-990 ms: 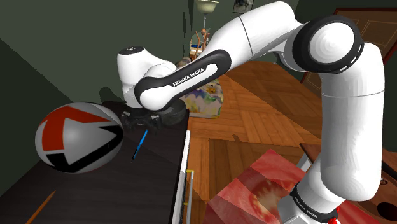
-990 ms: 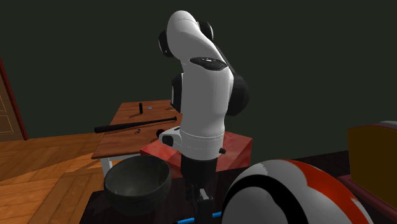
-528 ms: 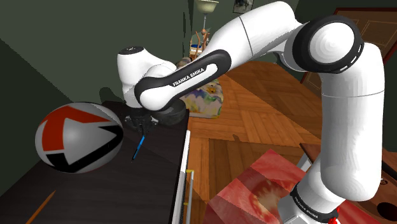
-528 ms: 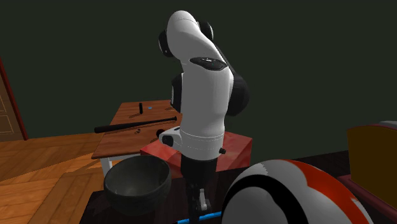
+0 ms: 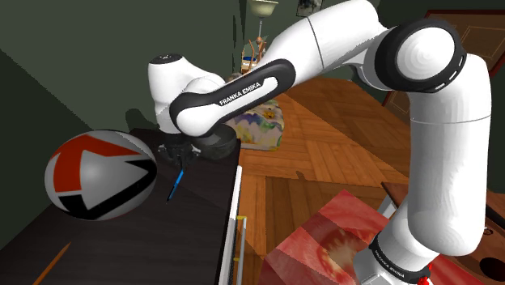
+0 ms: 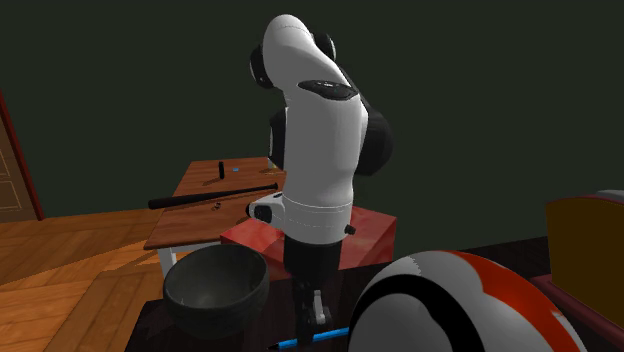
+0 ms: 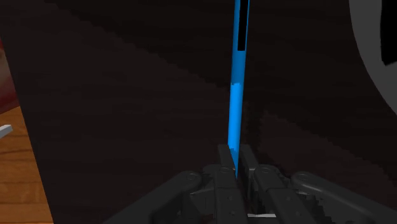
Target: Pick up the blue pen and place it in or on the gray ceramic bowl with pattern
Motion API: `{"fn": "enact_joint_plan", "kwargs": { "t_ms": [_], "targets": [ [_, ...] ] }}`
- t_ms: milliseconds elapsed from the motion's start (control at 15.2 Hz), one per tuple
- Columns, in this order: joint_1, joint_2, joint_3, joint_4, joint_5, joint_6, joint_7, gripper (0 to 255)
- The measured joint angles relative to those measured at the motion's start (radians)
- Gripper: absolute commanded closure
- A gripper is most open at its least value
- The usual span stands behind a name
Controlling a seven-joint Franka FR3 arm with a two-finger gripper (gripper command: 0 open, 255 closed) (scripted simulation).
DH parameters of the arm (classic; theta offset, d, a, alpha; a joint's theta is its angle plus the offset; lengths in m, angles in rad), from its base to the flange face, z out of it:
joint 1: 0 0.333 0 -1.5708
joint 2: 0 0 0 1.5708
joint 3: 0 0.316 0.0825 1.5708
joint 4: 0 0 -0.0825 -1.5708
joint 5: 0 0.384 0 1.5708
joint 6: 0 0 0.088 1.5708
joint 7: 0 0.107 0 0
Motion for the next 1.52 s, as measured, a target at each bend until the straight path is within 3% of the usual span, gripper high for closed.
{"fn": "enact_joint_plan", "kwargs": {
  "t_ms": [1518],
  "targets": [
    [-0.008,-0.095,0.039,0.181,0.08,-0.256,-0.068,255]
  ]
}}
